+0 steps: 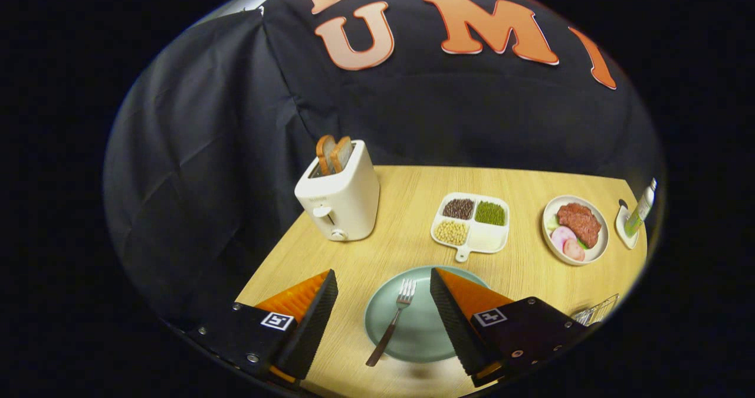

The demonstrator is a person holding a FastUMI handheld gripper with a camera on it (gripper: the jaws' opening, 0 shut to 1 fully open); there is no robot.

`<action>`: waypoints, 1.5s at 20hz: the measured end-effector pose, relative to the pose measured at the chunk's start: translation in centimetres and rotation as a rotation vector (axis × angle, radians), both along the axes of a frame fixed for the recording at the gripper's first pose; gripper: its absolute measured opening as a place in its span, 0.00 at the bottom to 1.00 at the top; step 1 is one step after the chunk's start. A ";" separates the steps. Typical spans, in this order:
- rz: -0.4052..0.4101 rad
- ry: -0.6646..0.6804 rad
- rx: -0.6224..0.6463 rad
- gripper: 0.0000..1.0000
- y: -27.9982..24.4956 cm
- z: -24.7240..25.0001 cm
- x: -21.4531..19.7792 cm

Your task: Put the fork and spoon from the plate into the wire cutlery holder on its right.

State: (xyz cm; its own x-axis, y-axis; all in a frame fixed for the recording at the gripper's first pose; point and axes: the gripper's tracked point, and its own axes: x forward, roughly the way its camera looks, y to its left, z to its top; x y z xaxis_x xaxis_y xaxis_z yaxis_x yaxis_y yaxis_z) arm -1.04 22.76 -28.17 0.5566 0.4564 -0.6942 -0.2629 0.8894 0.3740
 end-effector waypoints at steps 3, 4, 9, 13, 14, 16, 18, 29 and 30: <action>0.011 0.122 -0.060 0.93 0.1 -3.2 -0.8; 0.013 0.164 -0.082 0.93 0.2 -4.4 -1.2; 0.035 0.396 -0.151 0.89 0.9 -9.0 -3.5; 0.038 0.541 -0.228 0.76 0.7 -11.9 -5.0; 0.043 0.555 -0.233 0.71 1.0 -12.4 -5.1; 0.053 0.577 -0.241 0.65 1.4 -13.0 -5.3; 0.063 0.596 -0.253 0.59 1.6 -13.6 -5.5; 0.054 0.626 -0.277 0.07 1.4 -15.1 -5.5; 0.048 0.617 -0.259 0.04 1.4 -15.1 -5.5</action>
